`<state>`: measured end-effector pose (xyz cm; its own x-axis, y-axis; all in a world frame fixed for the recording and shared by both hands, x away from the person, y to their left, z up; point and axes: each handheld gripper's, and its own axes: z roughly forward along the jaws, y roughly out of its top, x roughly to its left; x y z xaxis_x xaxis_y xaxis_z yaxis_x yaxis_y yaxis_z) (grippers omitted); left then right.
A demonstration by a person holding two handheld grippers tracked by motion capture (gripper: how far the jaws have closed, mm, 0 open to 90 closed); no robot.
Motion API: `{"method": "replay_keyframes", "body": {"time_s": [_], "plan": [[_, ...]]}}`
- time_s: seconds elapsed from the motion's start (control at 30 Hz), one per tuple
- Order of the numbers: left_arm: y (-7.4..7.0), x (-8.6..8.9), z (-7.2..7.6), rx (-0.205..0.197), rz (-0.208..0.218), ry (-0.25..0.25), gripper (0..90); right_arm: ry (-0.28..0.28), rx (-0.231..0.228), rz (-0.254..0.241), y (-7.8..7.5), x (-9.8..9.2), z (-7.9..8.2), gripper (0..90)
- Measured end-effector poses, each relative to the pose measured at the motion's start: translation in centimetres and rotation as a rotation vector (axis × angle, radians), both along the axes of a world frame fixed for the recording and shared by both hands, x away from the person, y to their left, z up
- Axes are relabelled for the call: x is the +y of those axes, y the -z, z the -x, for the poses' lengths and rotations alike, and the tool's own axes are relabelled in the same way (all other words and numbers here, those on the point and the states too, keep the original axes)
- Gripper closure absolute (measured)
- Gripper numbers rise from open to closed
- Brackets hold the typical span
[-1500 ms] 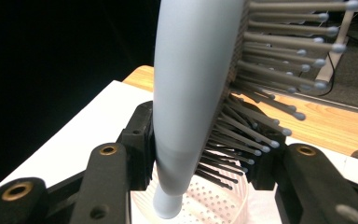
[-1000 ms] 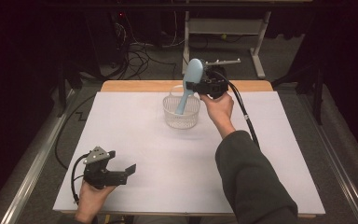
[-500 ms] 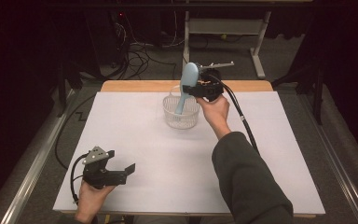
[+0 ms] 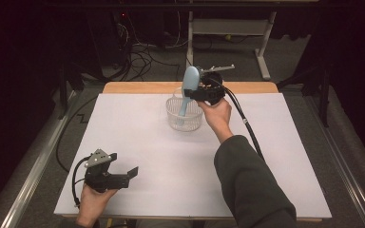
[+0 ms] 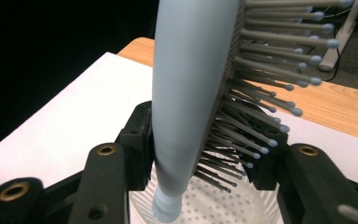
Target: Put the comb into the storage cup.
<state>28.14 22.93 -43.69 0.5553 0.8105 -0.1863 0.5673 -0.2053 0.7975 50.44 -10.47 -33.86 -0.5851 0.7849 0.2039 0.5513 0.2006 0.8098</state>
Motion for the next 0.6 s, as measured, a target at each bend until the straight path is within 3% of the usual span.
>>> {"method": "replay_keyframes", "body": {"time_s": [0.6], "plan": [[0.0,0.0,0.0,0.004,0.004,-0.001,1.1,0.001,0.005,0.021,1.1,0.3,0.1,51.2]]}}
